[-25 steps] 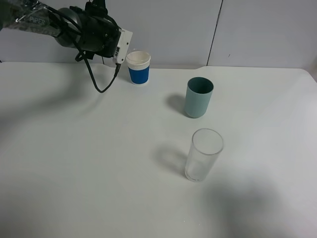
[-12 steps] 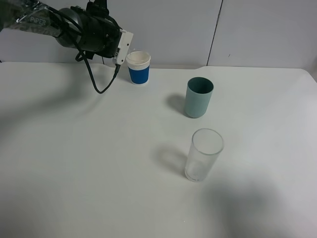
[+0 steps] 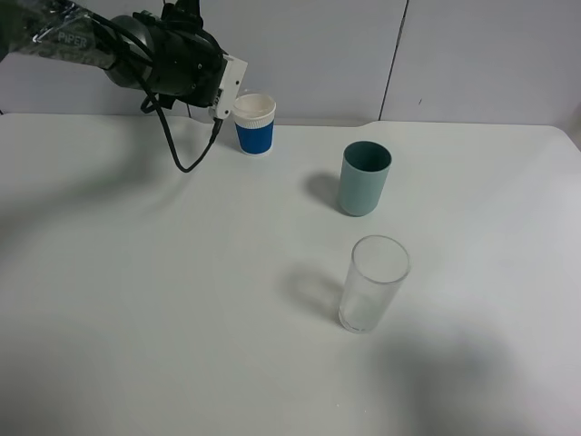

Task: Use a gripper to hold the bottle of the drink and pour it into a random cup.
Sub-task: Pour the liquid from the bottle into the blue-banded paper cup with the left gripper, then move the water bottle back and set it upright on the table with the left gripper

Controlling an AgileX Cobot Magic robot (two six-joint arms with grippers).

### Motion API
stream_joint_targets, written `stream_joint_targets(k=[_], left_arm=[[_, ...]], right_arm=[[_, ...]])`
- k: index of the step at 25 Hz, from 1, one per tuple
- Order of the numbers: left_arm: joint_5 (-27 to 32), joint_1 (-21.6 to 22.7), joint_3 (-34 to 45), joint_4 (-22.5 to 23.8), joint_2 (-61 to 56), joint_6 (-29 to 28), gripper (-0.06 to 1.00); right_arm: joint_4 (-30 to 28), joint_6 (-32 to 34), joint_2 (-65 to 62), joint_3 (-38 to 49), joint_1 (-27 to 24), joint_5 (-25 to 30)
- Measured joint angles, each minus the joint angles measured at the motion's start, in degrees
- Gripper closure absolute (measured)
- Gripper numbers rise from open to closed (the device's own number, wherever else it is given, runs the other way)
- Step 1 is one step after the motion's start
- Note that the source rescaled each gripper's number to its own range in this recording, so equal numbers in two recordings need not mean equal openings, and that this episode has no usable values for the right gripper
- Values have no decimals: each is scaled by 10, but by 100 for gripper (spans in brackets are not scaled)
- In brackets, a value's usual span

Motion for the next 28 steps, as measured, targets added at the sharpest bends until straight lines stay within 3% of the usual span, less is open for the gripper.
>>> stream_joint_targets(k=[18,21,28], left_arm=[[9,-12,0,0,0,16,87],[10,-12,0,0,-1,-42,87],[-28,-11,0,0,-30,-244,87]], right_arm=[[0,0,0,0,0,0],[0,0,0,0,0,0],[0,0,0,0,0,0]])
